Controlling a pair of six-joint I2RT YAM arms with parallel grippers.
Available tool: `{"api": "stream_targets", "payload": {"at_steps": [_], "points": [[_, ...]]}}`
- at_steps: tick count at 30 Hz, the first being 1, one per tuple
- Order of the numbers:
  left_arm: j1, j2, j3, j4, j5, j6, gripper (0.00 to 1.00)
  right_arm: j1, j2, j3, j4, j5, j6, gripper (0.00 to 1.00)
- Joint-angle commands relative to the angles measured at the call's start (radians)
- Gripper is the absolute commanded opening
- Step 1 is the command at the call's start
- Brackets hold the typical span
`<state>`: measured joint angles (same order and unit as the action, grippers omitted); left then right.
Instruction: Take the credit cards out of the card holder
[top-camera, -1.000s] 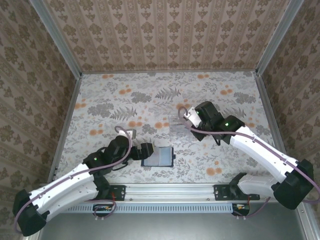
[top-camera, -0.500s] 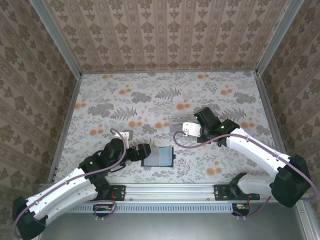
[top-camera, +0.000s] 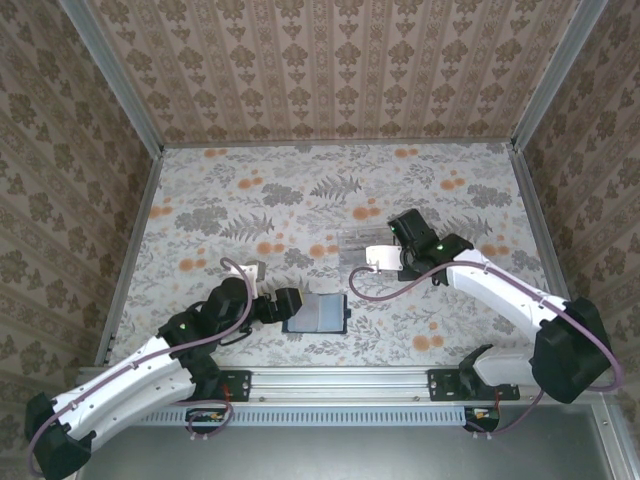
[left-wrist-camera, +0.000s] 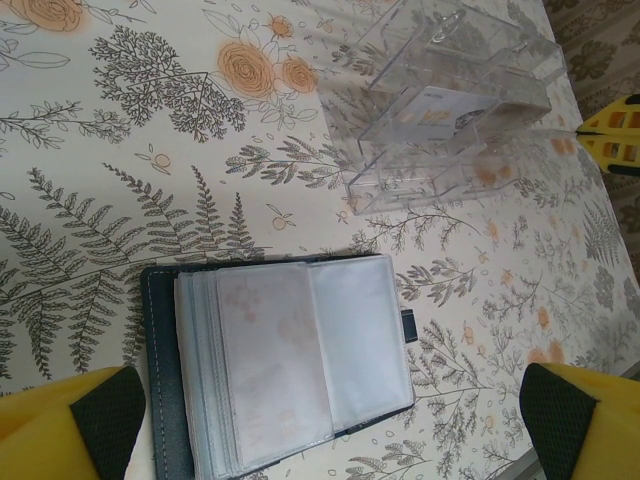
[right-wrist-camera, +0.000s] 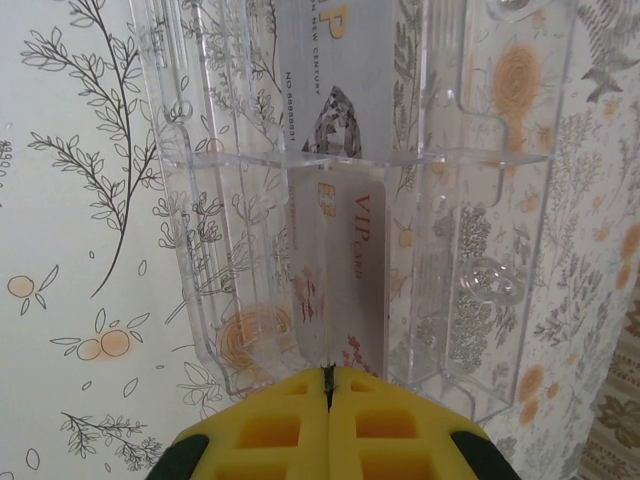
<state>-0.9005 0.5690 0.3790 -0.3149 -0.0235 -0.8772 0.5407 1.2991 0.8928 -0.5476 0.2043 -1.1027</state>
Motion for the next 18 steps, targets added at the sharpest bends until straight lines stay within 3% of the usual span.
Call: {"api": "stream_targets", "payload": {"at_steps": [1,16,18], "points": [[0.011,-0.011,-0.009,-0.023,-0.006,-0.010,1.00,-0.005,0.028,0.021,0.019,-0.004,-0.028,0.00],[0.023,-0.012,-0.018,-0.023,0.003,-0.005,1.00,-0.030,0.085,0.020,0.078,-0.021,-0.002,0.00],[0.026,-0.011,-0.022,-0.018,0.009,-0.005,1.00,-0.031,0.085,0.011,0.092,-0.016,0.001,0.16]]}}
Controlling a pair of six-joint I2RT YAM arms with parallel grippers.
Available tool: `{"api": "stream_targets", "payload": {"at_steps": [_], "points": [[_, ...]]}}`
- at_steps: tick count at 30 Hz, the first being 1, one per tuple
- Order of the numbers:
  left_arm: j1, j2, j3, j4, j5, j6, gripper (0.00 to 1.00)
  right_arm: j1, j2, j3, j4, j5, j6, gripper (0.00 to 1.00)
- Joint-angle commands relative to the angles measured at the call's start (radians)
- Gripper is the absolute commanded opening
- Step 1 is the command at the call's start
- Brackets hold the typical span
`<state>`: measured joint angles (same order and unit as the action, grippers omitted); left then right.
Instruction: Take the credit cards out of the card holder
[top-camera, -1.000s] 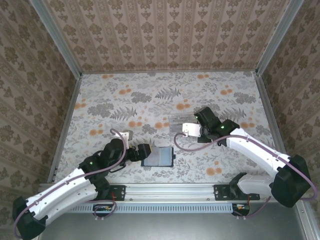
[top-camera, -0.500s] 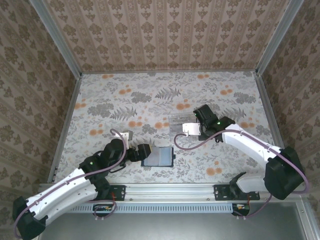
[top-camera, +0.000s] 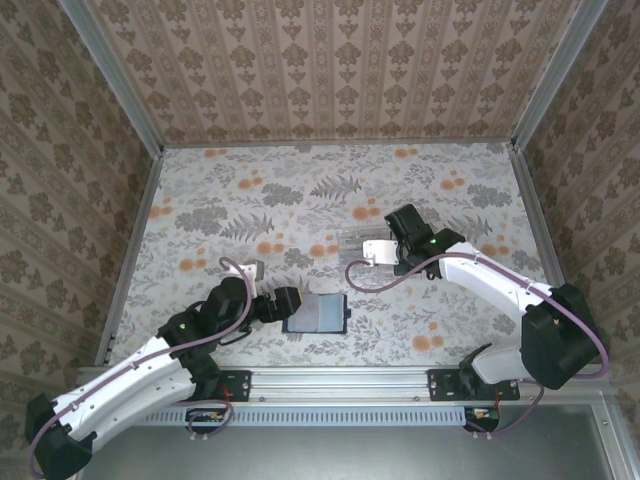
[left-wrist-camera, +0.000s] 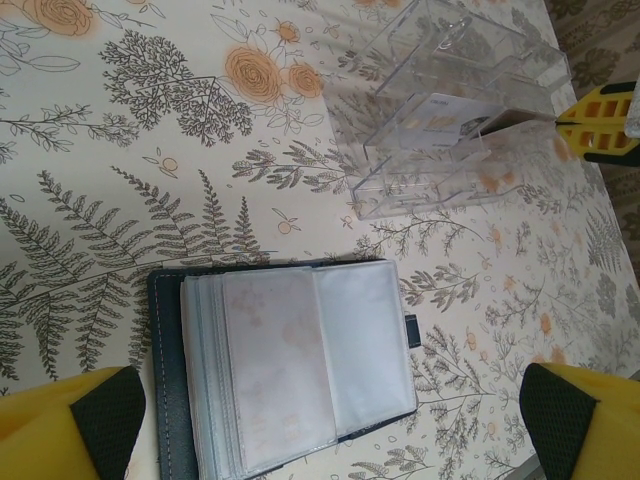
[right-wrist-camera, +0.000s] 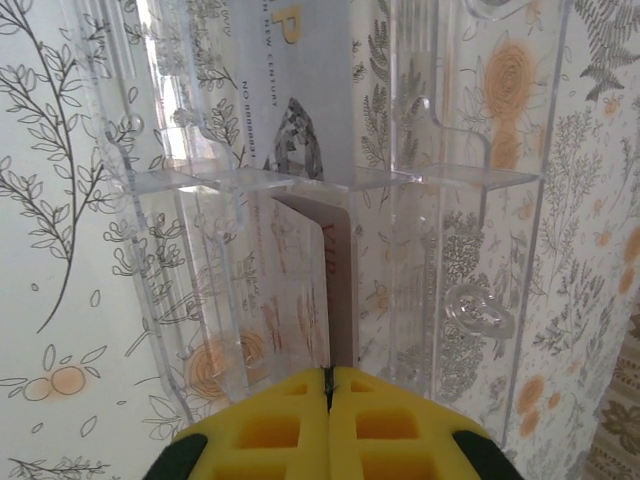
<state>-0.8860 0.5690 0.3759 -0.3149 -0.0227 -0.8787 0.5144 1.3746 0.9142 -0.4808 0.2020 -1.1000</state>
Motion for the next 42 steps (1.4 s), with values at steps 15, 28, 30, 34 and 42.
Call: {"api": "stream_targets", "payload": {"at_steps": [15,28,30,34,42], "points": [[0.023,-0.013,-0.023,-0.009,0.022,-0.005,1.00,-0.008,0.042,0.008,0.025,-0.015,0.023,0.32],[0.028,-0.012,-0.033,0.000,0.028,-0.009,1.00,-0.006,-0.100,-0.019,-0.043,-0.125,0.103,0.44],[0.030,-0.013,-0.034,0.003,0.029,-0.009,1.00,-0.006,-0.109,-0.053,-0.048,-0.129,0.095,0.46],[0.030,-0.012,-0.035,0.004,0.032,-0.010,1.00,0.000,-0.103,-0.107,-0.017,-0.112,0.067,0.49],[0.032,-0.012,-0.037,0.001,0.034,-0.009,1.00,0.000,-0.044,-0.096,0.058,-0.045,0.074,0.48]]}}
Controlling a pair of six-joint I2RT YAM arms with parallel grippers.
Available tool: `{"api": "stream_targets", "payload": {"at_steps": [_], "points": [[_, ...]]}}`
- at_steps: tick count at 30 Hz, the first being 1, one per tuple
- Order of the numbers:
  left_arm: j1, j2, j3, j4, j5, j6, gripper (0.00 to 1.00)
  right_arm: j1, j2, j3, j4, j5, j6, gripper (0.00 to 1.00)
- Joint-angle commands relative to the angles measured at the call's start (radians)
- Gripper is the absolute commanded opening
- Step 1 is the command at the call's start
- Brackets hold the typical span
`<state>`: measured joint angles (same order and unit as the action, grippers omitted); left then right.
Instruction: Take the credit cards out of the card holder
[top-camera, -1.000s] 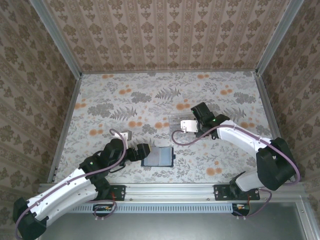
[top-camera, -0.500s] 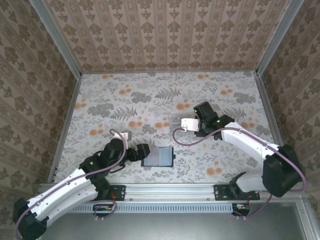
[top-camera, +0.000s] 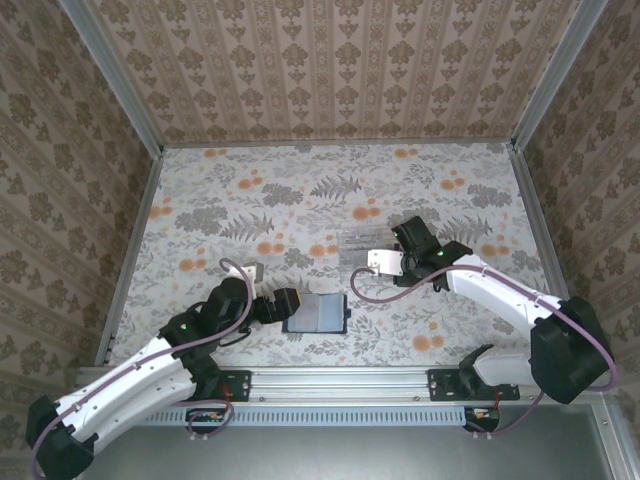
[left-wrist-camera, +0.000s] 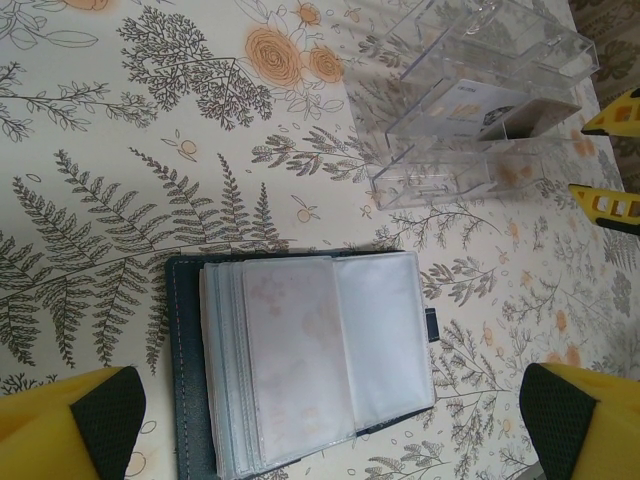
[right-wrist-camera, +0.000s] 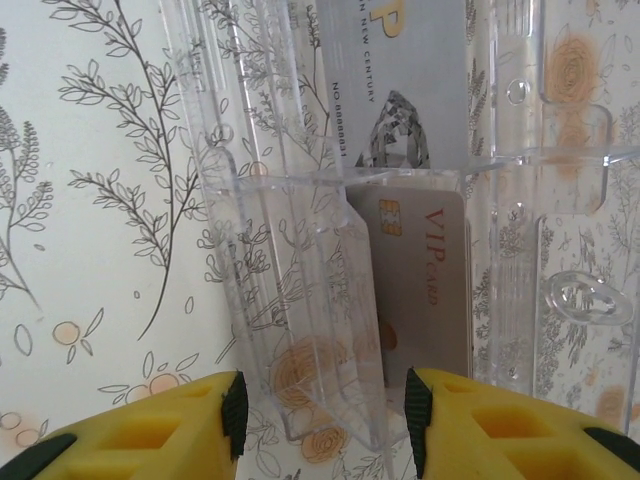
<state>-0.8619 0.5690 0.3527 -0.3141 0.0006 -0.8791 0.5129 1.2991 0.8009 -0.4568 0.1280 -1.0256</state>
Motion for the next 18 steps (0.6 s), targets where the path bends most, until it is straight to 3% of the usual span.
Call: {"api": "stream_targets", "payload": {"at_steps": [1,8,18], "points": [[0.009,-0.014,-0.014,0.000,0.011,-0.008,1.00,0.001,0.044,0.024,0.046,0.042,0.001,0.47],[0.016,-0.038,-0.017,-0.017,0.010,-0.004,1.00,-0.002,0.131,0.077,0.111,0.123,0.015,0.43],[0.032,-0.046,-0.034,-0.010,0.021,-0.005,1.00,-0.005,0.149,0.121,0.092,0.134,0.037,0.42]]}}
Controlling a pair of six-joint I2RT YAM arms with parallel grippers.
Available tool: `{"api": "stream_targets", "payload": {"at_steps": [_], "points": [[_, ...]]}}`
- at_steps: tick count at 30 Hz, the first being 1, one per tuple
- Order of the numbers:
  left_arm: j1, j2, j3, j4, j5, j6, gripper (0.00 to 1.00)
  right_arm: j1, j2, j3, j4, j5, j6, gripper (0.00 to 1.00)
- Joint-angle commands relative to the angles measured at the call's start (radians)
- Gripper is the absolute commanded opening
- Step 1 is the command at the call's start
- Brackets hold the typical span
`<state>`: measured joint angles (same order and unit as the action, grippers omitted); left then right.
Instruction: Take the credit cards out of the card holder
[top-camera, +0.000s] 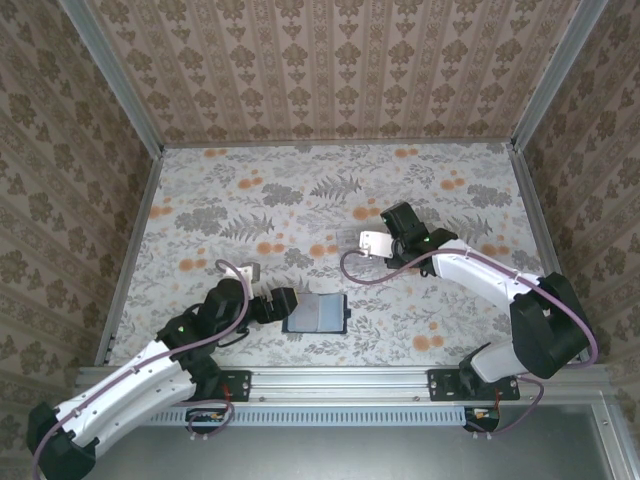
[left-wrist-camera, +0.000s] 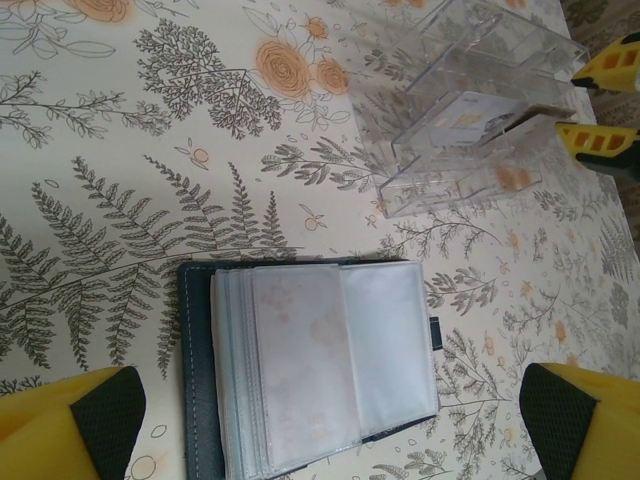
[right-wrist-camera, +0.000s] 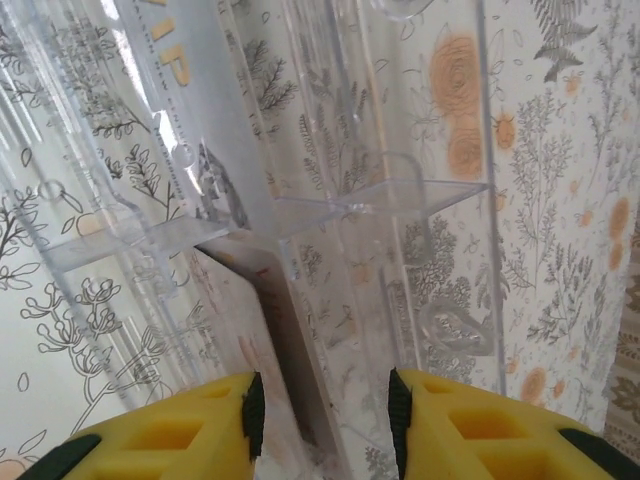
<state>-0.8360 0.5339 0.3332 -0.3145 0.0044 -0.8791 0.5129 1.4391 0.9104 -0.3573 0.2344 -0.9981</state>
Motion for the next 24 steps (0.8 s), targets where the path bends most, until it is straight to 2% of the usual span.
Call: {"api": "stream_targets", "payload": {"at_steps": [1,16,20,24], "points": [[0.008,-0.012,-0.016,-0.008,0.019,-0.006,1.00,-0.005,0.008,0.009,-0.005,0.025,0.009,0.42],[0.022,-0.011,-0.026,-0.004,0.032,-0.004,1.00,-0.007,0.016,0.057,-0.009,0.018,0.077,0.42],[0.026,-0.008,-0.033,0.002,0.032,-0.006,1.00,0.002,-0.068,0.073,-0.030,0.006,0.168,0.42],[0.031,0.018,-0.034,0.021,0.038,-0.008,0.99,0.022,-0.151,0.090,-0.066,0.001,0.337,0.40]]}}
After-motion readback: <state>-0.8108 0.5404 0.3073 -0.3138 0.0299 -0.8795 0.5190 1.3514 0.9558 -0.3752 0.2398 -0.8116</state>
